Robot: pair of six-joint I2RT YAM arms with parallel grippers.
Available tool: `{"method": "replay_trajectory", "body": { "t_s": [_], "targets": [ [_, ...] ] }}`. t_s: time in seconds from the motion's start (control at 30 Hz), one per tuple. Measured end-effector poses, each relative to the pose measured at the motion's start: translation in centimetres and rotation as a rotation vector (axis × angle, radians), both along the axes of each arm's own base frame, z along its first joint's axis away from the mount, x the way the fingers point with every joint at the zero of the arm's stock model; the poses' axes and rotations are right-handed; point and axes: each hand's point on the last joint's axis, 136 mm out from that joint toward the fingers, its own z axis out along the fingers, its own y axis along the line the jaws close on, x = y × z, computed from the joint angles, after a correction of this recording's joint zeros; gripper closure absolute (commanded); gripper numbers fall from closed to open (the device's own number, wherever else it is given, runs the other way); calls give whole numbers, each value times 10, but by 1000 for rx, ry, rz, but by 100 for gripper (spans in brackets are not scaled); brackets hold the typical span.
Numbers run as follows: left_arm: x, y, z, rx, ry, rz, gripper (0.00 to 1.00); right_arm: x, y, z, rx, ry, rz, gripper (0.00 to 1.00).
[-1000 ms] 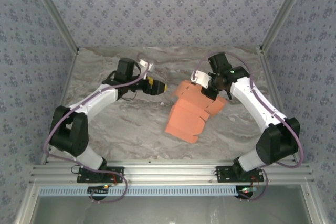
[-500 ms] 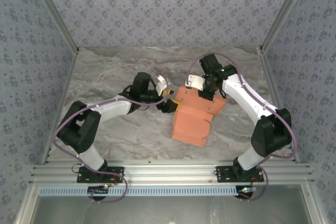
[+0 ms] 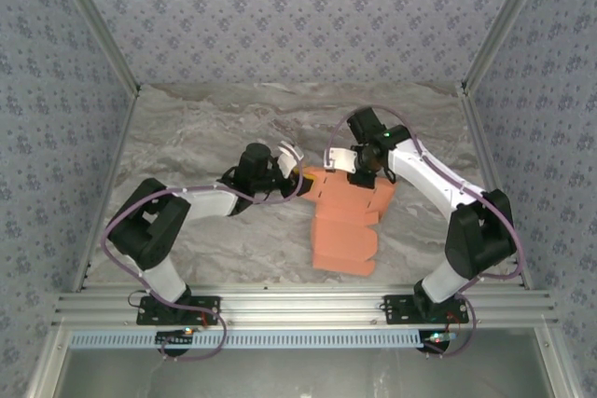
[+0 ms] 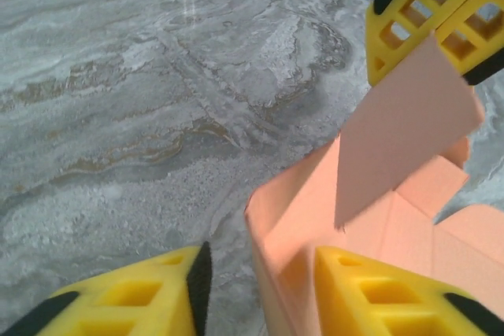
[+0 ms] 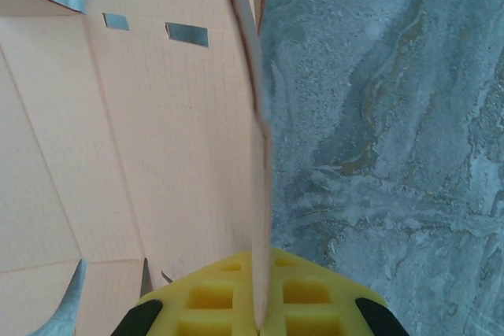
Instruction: Fold the paper box
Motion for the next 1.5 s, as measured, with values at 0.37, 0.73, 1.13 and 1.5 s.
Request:
{"method": "replay_trajectory", "body": {
  "t_s": [0.37,0.73,1.13,1.5],
  "targets": [
    [3,1,-4,-29,8,24,100,2,10,22,100,-159,-6,65],
    [20,17,-5,-85,26,211,100,14,6,101,468,-330,-466,26],
    [21,18,2,-134,-43,375,100,11,-25,39,1115,459,-2030,27],
    [20,16,-7,-136,-66,416,99,36,-17,27,1223,784,-2383,26]
  ]
}}
